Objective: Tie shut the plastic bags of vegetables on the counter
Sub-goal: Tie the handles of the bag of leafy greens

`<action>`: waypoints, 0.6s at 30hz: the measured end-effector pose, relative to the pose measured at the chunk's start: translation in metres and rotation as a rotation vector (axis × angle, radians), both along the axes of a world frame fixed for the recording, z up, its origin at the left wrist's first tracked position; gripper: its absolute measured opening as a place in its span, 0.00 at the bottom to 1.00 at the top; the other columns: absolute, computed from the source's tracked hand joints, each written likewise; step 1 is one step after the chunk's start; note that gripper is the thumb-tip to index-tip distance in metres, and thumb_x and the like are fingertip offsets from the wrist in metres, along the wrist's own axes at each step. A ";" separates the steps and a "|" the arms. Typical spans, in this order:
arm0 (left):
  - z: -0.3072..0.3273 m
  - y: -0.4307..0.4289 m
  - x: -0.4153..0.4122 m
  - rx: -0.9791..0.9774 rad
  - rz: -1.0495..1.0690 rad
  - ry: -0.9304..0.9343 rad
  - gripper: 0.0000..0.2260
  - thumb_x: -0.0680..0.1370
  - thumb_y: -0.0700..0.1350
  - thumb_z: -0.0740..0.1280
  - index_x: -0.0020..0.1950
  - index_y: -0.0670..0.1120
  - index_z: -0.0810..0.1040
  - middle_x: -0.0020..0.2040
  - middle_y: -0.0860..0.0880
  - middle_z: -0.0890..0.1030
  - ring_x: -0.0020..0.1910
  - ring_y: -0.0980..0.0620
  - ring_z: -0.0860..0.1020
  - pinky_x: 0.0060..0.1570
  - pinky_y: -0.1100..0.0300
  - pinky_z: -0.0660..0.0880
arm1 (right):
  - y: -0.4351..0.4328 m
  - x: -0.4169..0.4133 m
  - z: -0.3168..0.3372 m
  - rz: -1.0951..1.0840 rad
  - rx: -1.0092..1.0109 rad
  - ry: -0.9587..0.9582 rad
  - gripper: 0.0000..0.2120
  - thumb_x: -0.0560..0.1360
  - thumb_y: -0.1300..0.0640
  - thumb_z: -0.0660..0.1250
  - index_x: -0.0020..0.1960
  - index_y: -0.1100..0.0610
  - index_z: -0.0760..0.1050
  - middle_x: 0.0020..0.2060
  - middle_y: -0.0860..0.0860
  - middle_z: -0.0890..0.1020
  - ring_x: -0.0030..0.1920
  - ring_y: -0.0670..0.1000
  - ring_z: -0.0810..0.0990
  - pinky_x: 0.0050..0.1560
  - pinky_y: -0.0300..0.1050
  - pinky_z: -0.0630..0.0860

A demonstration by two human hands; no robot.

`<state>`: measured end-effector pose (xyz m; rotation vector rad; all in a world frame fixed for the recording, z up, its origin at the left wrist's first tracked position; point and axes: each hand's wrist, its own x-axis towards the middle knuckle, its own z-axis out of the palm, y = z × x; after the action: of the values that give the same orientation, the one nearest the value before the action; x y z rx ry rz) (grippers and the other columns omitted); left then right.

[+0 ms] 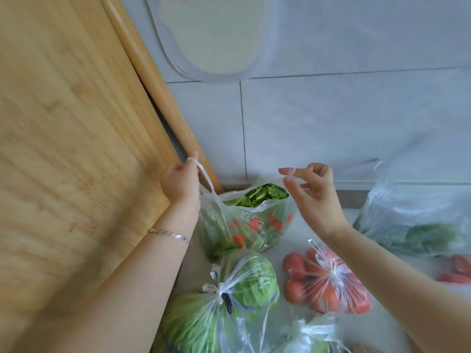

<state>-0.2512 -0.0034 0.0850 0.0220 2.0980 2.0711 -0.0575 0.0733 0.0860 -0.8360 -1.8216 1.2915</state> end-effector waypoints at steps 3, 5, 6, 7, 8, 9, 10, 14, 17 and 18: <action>0.004 -0.005 0.005 0.029 -0.098 -0.054 0.18 0.70 0.46 0.72 0.22 0.49 0.73 0.29 0.51 0.74 0.34 0.52 0.75 0.45 0.57 0.74 | -0.009 0.013 -0.009 0.061 0.193 0.022 0.08 0.75 0.54 0.63 0.50 0.45 0.79 0.52 0.45 0.67 0.57 0.39 0.74 0.62 0.34 0.66; 0.005 -0.005 0.010 0.074 -0.221 -0.092 0.14 0.73 0.46 0.70 0.27 0.48 0.76 0.34 0.50 0.79 0.40 0.55 0.80 0.53 0.58 0.74 | -0.011 0.014 -0.015 0.118 0.278 0.006 0.09 0.75 0.56 0.63 0.51 0.45 0.78 0.53 0.43 0.74 0.57 0.38 0.75 0.61 0.31 0.68; 0.005 -0.005 0.014 0.045 -0.317 -0.087 0.11 0.74 0.46 0.68 0.32 0.48 0.78 0.40 0.49 0.81 0.46 0.55 0.80 0.56 0.59 0.73 | -0.011 0.014 -0.015 0.117 0.195 0.019 0.10 0.76 0.59 0.64 0.47 0.44 0.77 0.51 0.42 0.78 0.53 0.38 0.77 0.59 0.34 0.71; 0.006 -0.006 0.018 0.003 -0.417 -0.074 0.08 0.74 0.49 0.67 0.37 0.47 0.80 0.46 0.48 0.81 0.52 0.54 0.78 0.59 0.61 0.71 | -0.011 0.013 -0.015 0.081 0.075 0.038 0.14 0.75 0.61 0.64 0.43 0.41 0.77 0.49 0.40 0.81 0.49 0.41 0.80 0.58 0.40 0.75; 0.006 -0.007 0.023 -0.016 -0.512 -0.075 0.08 0.73 0.51 0.67 0.41 0.47 0.81 0.50 0.48 0.80 0.55 0.53 0.76 0.60 0.61 0.69 | -0.009 0.012 -0.016 0.015 -0.020 0.030 0.15 0.75 0.61 0.65 0.42 0.39 0.76 0.46 0.40 0.83 0.44 0.46 0.82 0.56 0.48 0.78; 0.006 -0.008 0.027 -0.005 -0.592 -0.099 0.10 0.73 0.51 0.65 0.46 0.46 0.80 0.53 0.48 0.78 0.58 0.52 0.75 0.61 0.61 0.68 | -0.005 0.012 -0.018 -0.054 -0.040 -0.003 0.15 0.75 0.60 0.65 0.42 0.38 0.76 0.42 0.43 0.84 0.42 0.51 0.82 0.54 0.54 0.78; 0.007 -0.008 0.030 0.027 -0.661 -0.134 0.10 0.75 0.49 0.62 0.50 0.46 0.79 0.55 0.47 0.77 0.60 0.51 0.74 0.64 0.60 0.67 | -0.002 0.013 -0.017 -0.099 -0.014 -0.065 0.13 0.74 0.59 0.66 0.42 0.40 0.75 0.39 0.46 0.85 0.42 0.54 0.83 0.52 0.57 0.78; 0.003 -0.010 0.035 0.073 -0.811 -0.018 0.12 0.79 0.39 0.59 0.56 0.53 0.76 0.64 0.49 0.75 0.66 0.55 0.71 0.68 0.61 0.65 | 0.016 0.019 -0.019 -0.094 0.165 -0.294 0.04 0.76 0.60 0.64 0.44 0.55 0.69 0.35 0.55 0.84 0.35 0.57 0.80 0.42 0.54 0.78; -0.007 -0.005 0.039 0.036 -0.794 0.117 0.16 0.77 0.36 0.63 0.59 0.55 0.73 0.58 0.45 0.78 0.59 0.54 0.76 0.54 0.74 0.72 | 0.029 0.023 -0.018 -0.028 0.299 -0.519 0.03 0.76 0.59 0.62 0.49 0.59 0.69 0.39 0.58 0.83 0.39 0.59 0.80 0.39 0.49 0.75; -0.012 -0.001 0.039 0.036 -0.775 0.126 0.16 0.77 0.36 0.63 0.59 0.55 0.73 0.53 0.43 0.78 0.55 0.55 0.78 0.49 0.75 0.73 | 0.034 0.024 -0.017 -0.005 0.352 -0.591 0.06 0.76 0.59 0.62 0.51 0.60 0.71 0.41 0.58 0.83 0.41 0.59 0.80 0.38 0.47 0.73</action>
<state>-0.2126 -0.0045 0.0730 0.8425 1.7046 1.6421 -0.0331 0.1070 0.0691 -1.0923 -2.4083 0.7158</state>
